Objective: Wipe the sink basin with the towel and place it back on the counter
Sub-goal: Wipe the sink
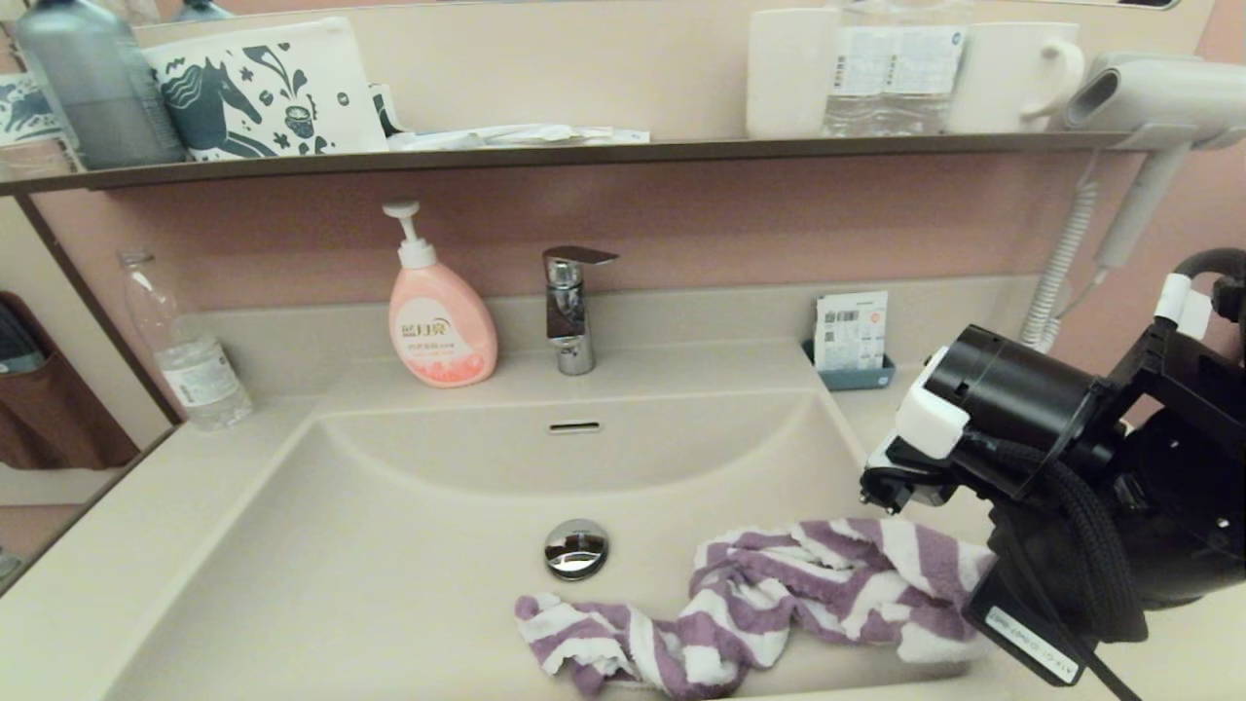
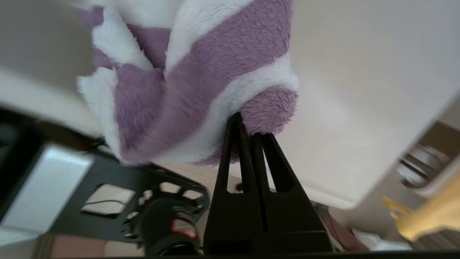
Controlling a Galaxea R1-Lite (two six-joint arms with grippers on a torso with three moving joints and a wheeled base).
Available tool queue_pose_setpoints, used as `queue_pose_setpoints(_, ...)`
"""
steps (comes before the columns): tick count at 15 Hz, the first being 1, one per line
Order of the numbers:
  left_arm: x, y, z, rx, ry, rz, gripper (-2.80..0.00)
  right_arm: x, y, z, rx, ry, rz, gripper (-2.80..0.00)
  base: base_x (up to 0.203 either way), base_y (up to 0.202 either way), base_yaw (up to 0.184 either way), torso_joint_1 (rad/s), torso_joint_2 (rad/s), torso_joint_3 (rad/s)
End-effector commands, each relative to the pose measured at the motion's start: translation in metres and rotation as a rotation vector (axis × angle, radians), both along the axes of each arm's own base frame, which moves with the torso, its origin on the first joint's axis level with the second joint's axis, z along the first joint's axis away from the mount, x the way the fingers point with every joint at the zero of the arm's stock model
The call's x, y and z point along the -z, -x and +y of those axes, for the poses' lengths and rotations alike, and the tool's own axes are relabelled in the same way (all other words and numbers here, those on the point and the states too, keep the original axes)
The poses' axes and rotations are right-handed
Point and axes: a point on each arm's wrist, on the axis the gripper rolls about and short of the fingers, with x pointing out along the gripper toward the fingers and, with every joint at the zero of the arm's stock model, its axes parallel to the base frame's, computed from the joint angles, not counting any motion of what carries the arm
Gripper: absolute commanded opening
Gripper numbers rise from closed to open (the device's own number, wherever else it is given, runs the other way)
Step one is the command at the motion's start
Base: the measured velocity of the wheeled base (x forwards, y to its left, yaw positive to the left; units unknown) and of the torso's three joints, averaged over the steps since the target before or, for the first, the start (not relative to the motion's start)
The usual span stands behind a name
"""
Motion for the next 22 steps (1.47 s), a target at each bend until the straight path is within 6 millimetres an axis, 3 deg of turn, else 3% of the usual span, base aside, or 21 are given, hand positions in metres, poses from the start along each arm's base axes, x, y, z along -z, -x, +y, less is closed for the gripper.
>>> queue_pose_setpoints(1,0.000,0.000,0.000,-0.001,0.001,-0.001,-2.80,0.000,0.003,0.009,-0.032,-0.018,0.021,-2.80,0.000,0.000,0.000,0.000,0.00,0.000)
queue_pose_setpoints(5,0.000,0.000,0.000,-0.001,0.001,-0.001,-2.80,0.000,-0.013,0.027,0.019,-0.095,0.026,-2.80,0.000,0.000,0.000,0.000,0.00,0.000)
queue_pose_setpoints(8,0.000,0.000,0.000,-0.001,0.001,-0.001,-2.80,-0.001,-0.031,0.019,0.080,-0.104,0.013,-2.80,0.000,0.000,0.000,0.000,0.00,0.000)
queue_pose_setpoints(11,0.000,0.000,0.000,-0.001,0.001,-0.001,-2.80,-0.002,-0.060,0.003,0.152,-0.101,-0.005,-2.80,0.000,0.000,0.000,0.000,0.00,0.000)
queue_pose_setpoints(14,0.000,0.000,0.000,-0.001,0.000,-0.001,-2.80,-0.006,-0.094,0.002,0.196,-0.129,-0.057,-2.80,0.000,0.000,0.000,0.000,0.00,0.000)
queue_pose_setpoints(18,0.000,0.000,0.000,-0.001,0.000,-0.001,-2.80,-0.007,-0.143,0.027,0.238,-0.312,-0.281,-2.80,0.000,0.000,0.000,0.000,0.00,0.000)
queue_pose_setpoints(22,0.000,0.000,0.000,-0.001,0.001,-0.001,-2.80,-0.037,-0.165,0.055,0.253,-0.634,-0.608,-2.80,0.000,0.000,0.000,0.000,0.00,0.000)
